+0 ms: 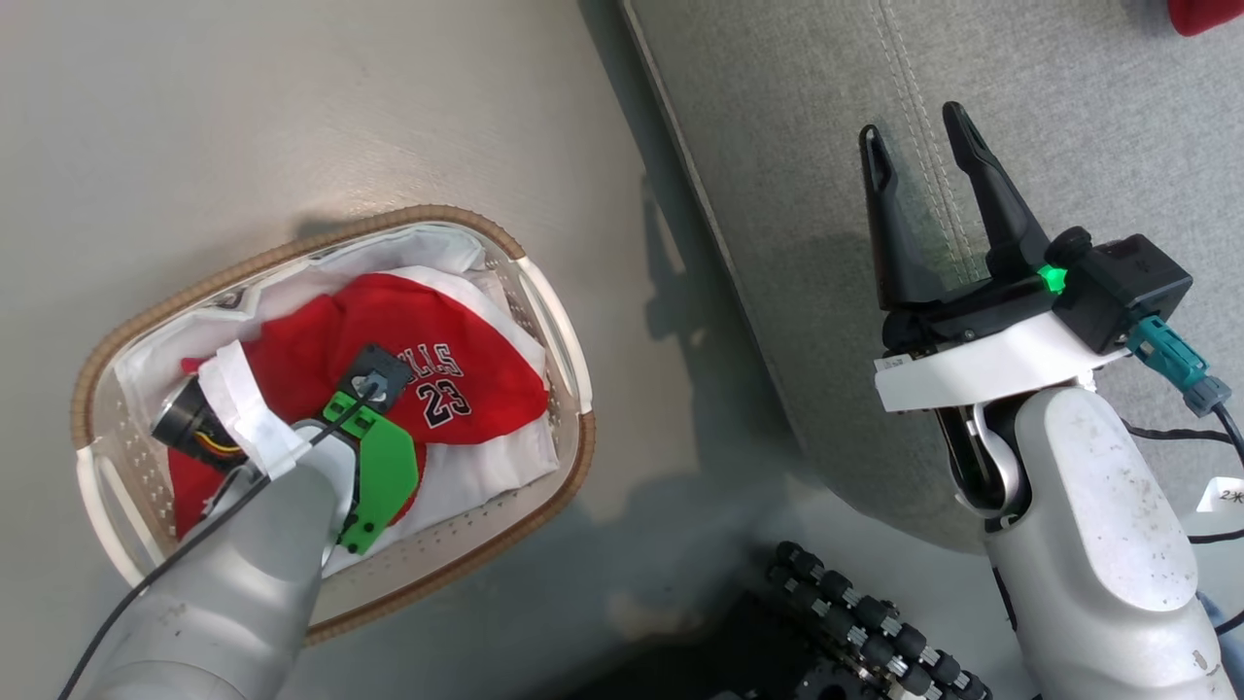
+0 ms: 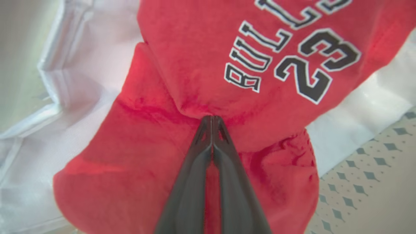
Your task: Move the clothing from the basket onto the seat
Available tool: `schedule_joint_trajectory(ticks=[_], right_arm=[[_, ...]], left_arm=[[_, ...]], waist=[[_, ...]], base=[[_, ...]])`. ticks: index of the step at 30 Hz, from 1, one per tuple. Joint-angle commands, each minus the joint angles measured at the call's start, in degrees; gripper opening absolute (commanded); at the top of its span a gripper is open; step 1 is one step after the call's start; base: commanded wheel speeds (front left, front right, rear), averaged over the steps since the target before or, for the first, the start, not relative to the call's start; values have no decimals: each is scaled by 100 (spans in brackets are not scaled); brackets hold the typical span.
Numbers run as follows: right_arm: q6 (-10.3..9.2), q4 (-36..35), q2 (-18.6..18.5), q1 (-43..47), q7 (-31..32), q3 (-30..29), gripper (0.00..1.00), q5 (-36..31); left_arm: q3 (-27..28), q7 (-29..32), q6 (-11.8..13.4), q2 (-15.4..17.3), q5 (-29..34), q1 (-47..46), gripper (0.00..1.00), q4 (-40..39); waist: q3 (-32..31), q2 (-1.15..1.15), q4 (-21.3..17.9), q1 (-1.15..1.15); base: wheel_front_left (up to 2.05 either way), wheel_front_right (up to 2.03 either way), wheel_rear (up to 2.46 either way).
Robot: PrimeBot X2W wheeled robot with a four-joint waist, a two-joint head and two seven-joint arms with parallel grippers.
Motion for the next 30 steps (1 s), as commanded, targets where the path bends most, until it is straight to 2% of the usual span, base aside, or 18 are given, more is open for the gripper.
schedule_joint_trajectory(ticks=[1, 14, 20, 23, 30], right_arm=[[-8, 13, -14, 23, -12, -37, 100, -50], [-8, 91, -14, 306, -12, -318, 100, -416], [-8, 153, -15, 522, -12, -496, 100, -661], [-8, 186, -15, 638, -12, -583, 100, -791], [-8, 283, -16, 949, -12, -767, 100, -1075]], left_arm=[[-2, -109, -29, -39, -39, 104, 0, -19], [-8, -1207, -97, -330, -311, 495, 0, -237], [67, -1561, -109, -418, -512, 795, 0, -612], [103, -1628, -75, -410, -589, 1006, 0, -999], [361, -1634, 58, -170, -710, 1787, 0, -2794]], waist=[[-143, 0, 112, 0], [-899, 0, 548, 0], [-1415, 0, 790, 0], [-1683, 0, 919, 0], [-2383, 0, 1256, 0]], base=[[0, 0, 0], [0, 0, 0], [0, 0, 0], [0, 0, 0], [0, 0, 0]])
